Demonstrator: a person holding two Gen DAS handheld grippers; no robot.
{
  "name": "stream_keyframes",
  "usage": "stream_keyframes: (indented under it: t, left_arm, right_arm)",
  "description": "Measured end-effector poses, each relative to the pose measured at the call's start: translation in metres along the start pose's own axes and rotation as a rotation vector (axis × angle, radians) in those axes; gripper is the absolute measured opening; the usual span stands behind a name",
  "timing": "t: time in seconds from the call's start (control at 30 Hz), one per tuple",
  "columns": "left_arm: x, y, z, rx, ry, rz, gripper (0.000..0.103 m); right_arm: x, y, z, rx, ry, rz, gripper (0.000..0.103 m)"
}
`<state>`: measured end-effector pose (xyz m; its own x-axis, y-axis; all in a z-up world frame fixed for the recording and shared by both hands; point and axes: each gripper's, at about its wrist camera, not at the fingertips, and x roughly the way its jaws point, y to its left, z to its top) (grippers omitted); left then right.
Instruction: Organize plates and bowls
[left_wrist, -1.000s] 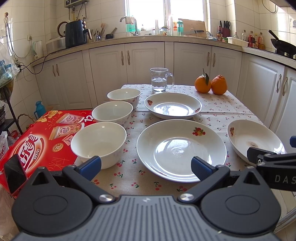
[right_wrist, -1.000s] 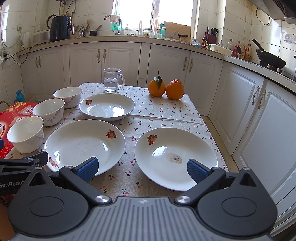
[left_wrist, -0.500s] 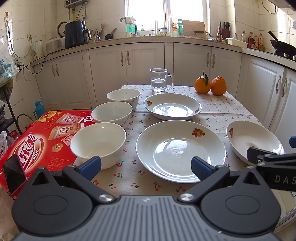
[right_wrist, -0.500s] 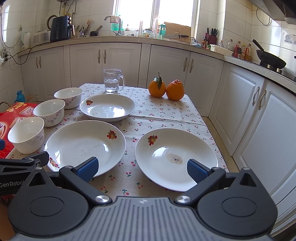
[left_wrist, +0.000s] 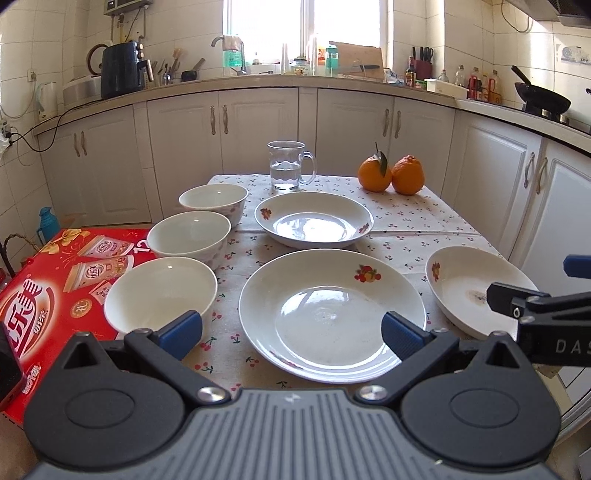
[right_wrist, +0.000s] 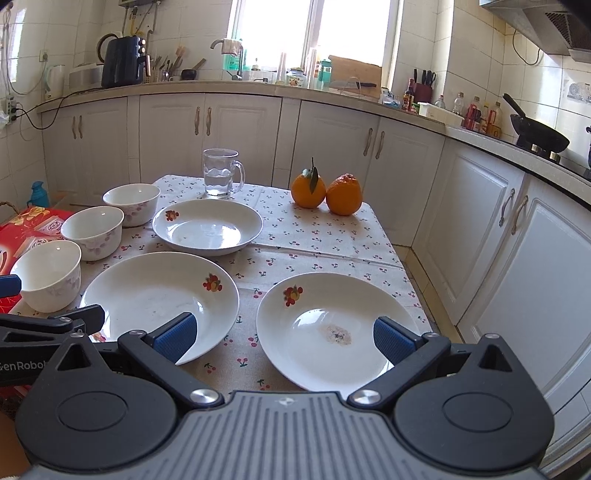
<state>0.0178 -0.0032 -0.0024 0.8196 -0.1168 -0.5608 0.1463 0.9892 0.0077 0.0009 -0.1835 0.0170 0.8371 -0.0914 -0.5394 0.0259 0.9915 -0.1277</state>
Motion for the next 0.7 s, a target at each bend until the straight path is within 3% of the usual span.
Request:
stream_keyframes:
  t: [0.27,0.5,0.7]
  left_arm:
    - [0.023,-0.022,0.021,0.183,0.003,-0.036,0.102]
    - [0.051,-0.054,0.041,0.283,0.040,-0.131,0.102]
    - [0.080,-0.079,0.057,0.295,0.086,-0.226,0.102]
  right_arm:
    - [0.014,-0.053,-0.011,-0.053,-0.073,0.101,0.103]
    - [0.039,-0.099,-0.052,-0.012,0.026,0.141,0.103]
    - [0.057,-0.109,-0.077,0.032,0.061,0.203,0.103]
